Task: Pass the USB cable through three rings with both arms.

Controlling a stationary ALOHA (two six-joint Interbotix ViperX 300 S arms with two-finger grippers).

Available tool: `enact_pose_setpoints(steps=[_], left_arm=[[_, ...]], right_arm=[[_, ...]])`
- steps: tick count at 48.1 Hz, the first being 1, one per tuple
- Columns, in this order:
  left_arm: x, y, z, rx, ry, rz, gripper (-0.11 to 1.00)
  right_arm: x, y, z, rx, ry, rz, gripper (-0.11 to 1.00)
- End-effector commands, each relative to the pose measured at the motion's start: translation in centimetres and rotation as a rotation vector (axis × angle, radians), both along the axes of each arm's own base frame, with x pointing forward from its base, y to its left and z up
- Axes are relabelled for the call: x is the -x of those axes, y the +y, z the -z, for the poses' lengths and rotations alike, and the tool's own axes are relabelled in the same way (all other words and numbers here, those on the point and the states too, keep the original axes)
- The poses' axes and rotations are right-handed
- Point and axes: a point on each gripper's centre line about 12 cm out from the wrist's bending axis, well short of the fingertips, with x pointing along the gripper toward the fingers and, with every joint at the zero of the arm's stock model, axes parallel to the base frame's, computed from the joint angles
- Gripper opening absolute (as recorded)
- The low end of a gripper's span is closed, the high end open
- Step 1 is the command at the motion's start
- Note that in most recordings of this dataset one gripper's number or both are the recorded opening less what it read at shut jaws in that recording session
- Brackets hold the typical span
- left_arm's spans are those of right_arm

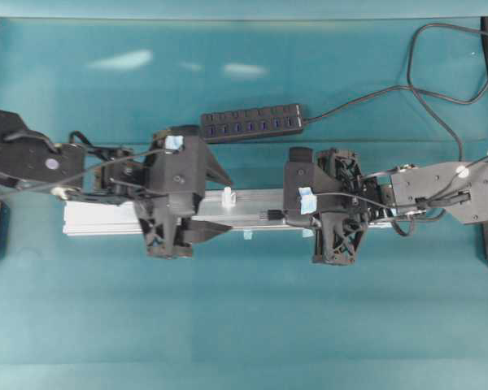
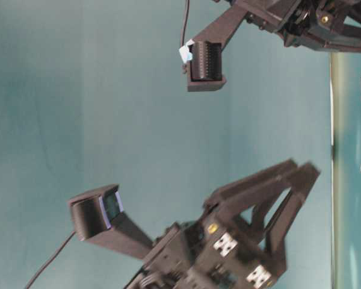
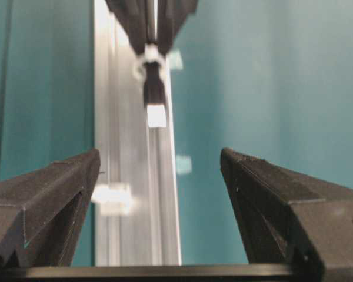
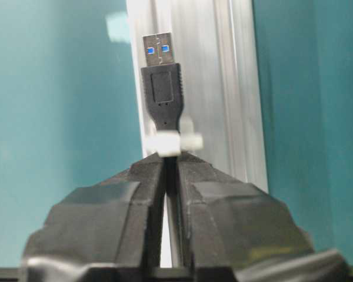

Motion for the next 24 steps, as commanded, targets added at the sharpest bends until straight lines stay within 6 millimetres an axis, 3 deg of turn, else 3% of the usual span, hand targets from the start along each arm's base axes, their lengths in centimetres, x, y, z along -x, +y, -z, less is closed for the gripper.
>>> enact_pose_setpoints(steps=[1, 13, 24], left_arm=[[-0.9, -0.1, -0.1, -0.004, -0.038, 0.005, 0.90], [-3.2, 0.2, 3.1, -0.008, -0.014, 0.004, 0.90], [-5.9, 0.4, 4.8, -0.009, -0.012, 0.003, 0.90]], right_arm=[[-0.2, 0.0, -0.7, -0.007, -0.031, 0.007, -0.09], [0.0, -0.3, -1.3, -0.013, -0.065, 0.012, -0.09], [0.0, -0.4, -1.5, -0.016, -0.083, 0.015, -0.09]])
